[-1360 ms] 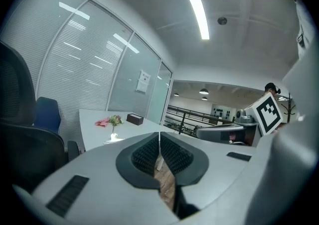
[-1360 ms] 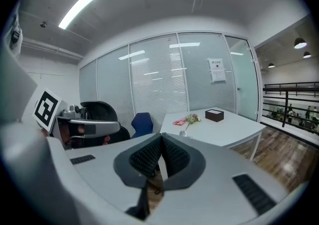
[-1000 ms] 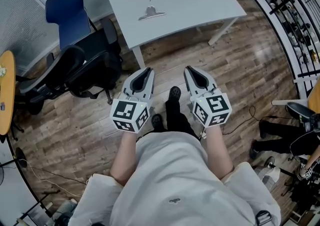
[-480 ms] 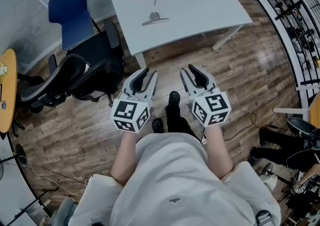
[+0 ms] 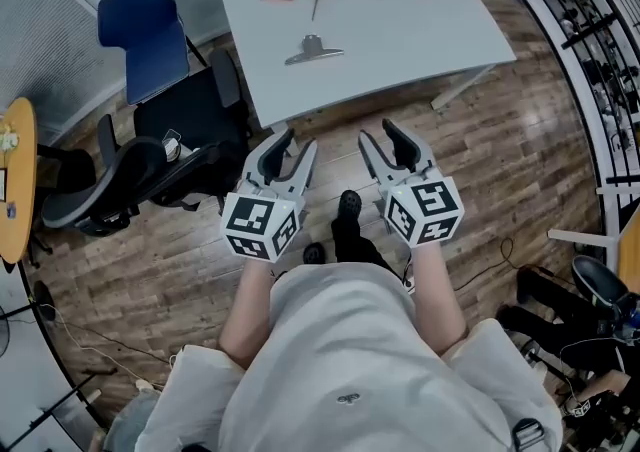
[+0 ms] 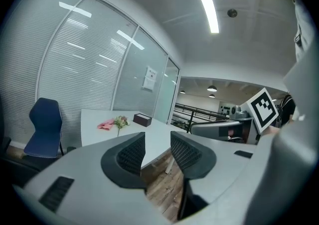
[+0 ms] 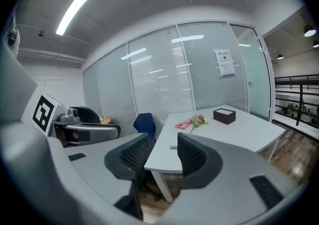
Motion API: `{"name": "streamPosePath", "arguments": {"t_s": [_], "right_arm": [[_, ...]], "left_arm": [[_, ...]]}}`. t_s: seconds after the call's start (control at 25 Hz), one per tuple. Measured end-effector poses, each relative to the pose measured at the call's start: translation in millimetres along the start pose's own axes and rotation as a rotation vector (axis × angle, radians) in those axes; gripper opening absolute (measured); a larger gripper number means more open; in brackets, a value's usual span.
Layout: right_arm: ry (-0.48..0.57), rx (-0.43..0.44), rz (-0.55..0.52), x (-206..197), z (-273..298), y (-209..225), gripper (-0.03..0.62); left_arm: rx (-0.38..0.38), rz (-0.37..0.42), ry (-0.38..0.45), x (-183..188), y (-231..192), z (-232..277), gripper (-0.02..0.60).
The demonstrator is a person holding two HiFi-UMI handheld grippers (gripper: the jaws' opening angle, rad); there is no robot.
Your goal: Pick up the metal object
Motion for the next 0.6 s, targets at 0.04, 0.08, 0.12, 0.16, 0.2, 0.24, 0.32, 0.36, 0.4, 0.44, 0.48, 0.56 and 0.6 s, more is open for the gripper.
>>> {"name": "streamPosePath", "arguments": {"t_s": [0.04, 0.08, 0.12, 0.16, 0.2, 0.24, 0.32, 0.36, 0.4, 0.44, 0.48, 0.56, 0.6], "right_arm": [[0.000, 0.004, 0.001, 3.0, 3.8, 4.8, 0.170], [-0.001, 0.008, 0.001, 6.1, 7.6, 9.5, 0.173], [-0.001, 0.012, 0.001, 9.2, 11.4, 14.2, 0.178], [0.000, 0.018, 0.001, 12.3, 15.0, 18.7, 0.179], [0.001, 0.023, -0.001, 15.2, 18.1, 23.0, 0.183], [0.001, 0.029, -0.002, 17.9, 20.6, 27.4, 0.186], [0.003, 0.041, -0.005, 23.1, 25.7, 37.6, 0.195], [0.003, 0.047, -0.006, 26.0, 28.8, 43.7, 0.198], [0.004, 0.053, -0.006, 29.0, 32.1, 50.3, 0.198], [0.005, 0.058, -0.007, 32.0, 35.2, 57.0, 0.199], [0.005, 0.063, -0.007, 34.6, 37.8, 63.7, 0.201], [0.005, 0.073, -0.006, 38.5, 41.8, 76.3, 0.206], [0.005, 0.077, -0.005, 39.6, 43.7, 82.3, 0.209]], "left_arm": [[0.003, 0.002, -0.002, 2.6, -1.0, 5.6, 0.152], [0.007, 0.003, -0.004, 5.1, -1.9, 11.3, 0.153], [0.010, 0.004, -0.005, 7.5, -2.8, 17.1, 0.157], [0.014, 0.005, -0.006, 9.8, -3.4, 22.7, 0.160], [0.018, 0.007, -0.007, 12.0, -3.5, 27.8, 0.162], [0.022, 0.010, -0.006, 14.2, -3.1, 32.6, 0.166], [0.032, 0.015, -0.005, 18.5, -1.5, 42.8, 0.169], [0.036, 0.018, -0.007, 20.6, -0.8, 48.9, 0.172], [0.040, 0.022, -0.010, 22.8, -0.2, 55.5, 0.172], [0.044, 0.026, -0.013, 24.9, 0.7, 62.2, 0.172], [0.048, 0.029, -0.015, 26.8, 1.9, 68.7, 0.173], [0.055, 0.031, -0.015, 29.6, 5.0, 80.8, 0.176], [0.057, 0.031, -0.015, 30.4, 6.5, 86.4, 0.178]]}}
Point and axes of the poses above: the fingertips, and each gripper's own axes: z forward along the fingers, y to its right, x out of its top, the point moved 10 cm from there along -z, backward along the fingers, and after that the axes turned 3 degrees about z, right-handed, at the moved point
